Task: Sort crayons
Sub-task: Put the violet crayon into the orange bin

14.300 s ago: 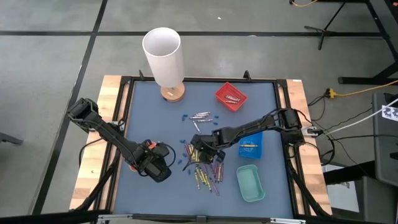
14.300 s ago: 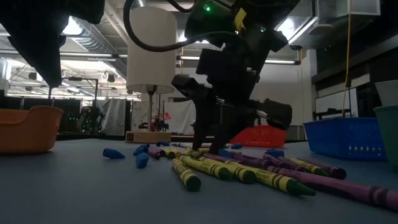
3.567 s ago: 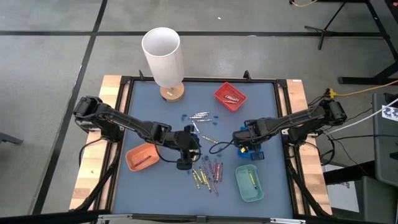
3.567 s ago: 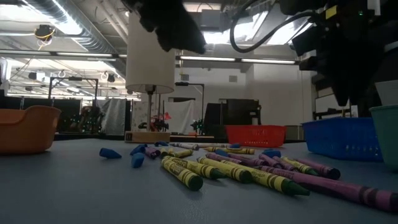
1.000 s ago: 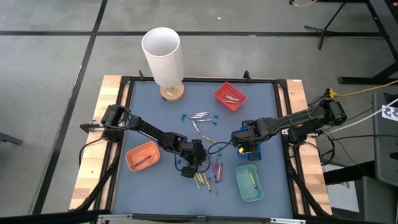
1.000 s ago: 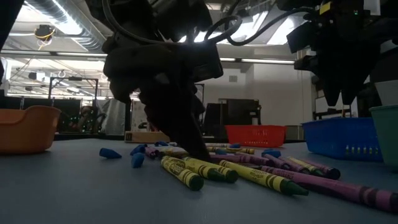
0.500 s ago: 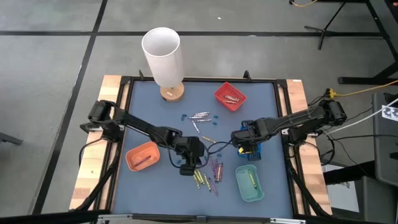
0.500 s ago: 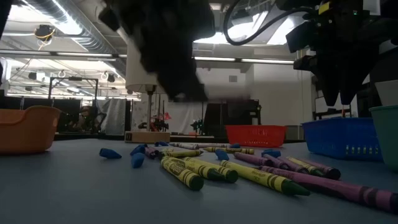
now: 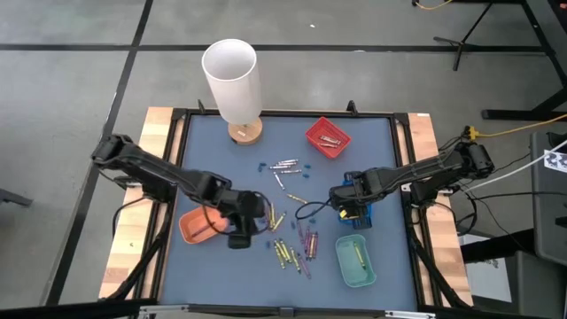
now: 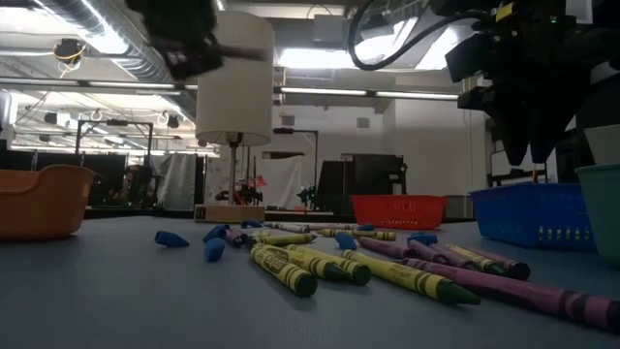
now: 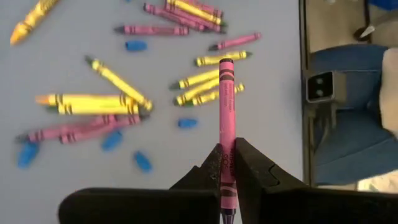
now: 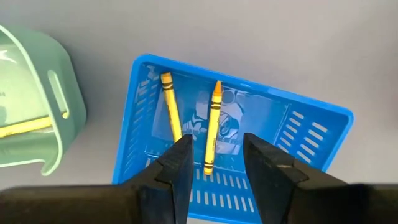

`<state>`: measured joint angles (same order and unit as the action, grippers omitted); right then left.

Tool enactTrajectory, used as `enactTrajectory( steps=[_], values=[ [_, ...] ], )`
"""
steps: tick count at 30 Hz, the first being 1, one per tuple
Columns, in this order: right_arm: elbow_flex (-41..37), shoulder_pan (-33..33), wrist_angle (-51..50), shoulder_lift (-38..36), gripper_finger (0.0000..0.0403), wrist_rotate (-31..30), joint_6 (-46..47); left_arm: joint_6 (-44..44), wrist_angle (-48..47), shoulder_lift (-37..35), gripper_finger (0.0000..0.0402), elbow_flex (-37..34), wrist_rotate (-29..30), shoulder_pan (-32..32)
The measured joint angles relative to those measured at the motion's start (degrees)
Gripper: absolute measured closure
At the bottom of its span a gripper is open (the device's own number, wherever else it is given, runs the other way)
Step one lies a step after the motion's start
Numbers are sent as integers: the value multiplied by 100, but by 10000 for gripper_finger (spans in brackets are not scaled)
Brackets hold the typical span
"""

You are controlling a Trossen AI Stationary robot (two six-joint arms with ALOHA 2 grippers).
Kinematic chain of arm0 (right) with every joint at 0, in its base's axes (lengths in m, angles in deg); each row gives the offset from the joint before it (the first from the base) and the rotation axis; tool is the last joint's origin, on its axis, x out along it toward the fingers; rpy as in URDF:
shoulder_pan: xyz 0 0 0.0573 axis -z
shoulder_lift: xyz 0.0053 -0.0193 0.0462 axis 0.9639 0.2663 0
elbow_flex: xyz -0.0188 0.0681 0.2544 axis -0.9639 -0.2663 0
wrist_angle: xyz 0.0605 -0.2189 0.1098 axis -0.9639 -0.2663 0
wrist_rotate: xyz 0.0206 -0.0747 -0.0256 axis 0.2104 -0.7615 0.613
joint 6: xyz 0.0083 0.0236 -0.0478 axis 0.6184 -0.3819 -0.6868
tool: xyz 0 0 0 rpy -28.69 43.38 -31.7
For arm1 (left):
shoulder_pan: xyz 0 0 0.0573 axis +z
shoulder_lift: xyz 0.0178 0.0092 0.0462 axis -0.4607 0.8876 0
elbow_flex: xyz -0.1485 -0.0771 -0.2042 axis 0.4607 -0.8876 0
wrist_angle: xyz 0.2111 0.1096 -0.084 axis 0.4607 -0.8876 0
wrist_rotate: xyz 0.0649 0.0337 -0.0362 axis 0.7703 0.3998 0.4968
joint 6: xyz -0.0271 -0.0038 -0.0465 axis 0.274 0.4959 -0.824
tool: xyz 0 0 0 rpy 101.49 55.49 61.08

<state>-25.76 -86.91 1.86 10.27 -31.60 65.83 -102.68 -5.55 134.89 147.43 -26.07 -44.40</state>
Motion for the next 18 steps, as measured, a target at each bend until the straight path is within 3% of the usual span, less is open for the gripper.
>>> enactTrajectory(
  steps=[8,18],
  values=[
    [0,0,152,-2,265,1,34,-554,-820,-283,393,5,315,-506],
    [0,0,557,-2,265,1,156,-2112,-3312,-295,393,-2,992,-1066]
  ],
)
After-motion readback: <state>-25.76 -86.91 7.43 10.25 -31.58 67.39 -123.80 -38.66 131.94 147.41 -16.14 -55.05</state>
